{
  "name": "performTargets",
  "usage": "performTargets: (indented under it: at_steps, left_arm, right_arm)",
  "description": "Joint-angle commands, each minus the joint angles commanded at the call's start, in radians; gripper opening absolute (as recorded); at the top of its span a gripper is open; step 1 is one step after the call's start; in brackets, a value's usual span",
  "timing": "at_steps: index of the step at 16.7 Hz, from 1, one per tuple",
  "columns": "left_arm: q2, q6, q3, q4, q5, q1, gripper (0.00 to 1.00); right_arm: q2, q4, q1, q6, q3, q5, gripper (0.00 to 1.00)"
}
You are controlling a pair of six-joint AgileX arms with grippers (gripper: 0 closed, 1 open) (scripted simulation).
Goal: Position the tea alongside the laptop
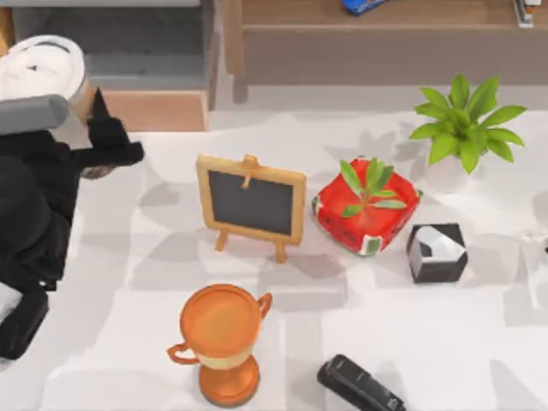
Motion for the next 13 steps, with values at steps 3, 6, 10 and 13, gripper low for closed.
performTargets:
  at_steps: [3, 6, 10, 13]
  left_arm:
    - [-0.081, -0.014, 0.006, -0.02, 0.038, 0.079, 0.0]
    - [-0.153, -0.02, -0.006, -0.057, 0.099, 0.168, 0.0]
    - [-0.238, -0.006, -0.044, -0.127, 0.209, 0.283, 0.0]
    - [-0.29, 0.023, -0.085, -0.191, 0.304, 0.36, 0.0]
  right_arm:
    - [0.0, 0.0, 0.0, 0.0, 0.0, 0.0, 1.0]
    - [0.0, 0.0, 0.0, 0.0, 0.0, 0.0, 1.0]
    - [0.0, 0.0, 0.0, 0.0, 0.0, 0.0, 1.0]
    - [0.0, 0.0, 0.0, 0.0, 0.0, 0.0, 1.0]
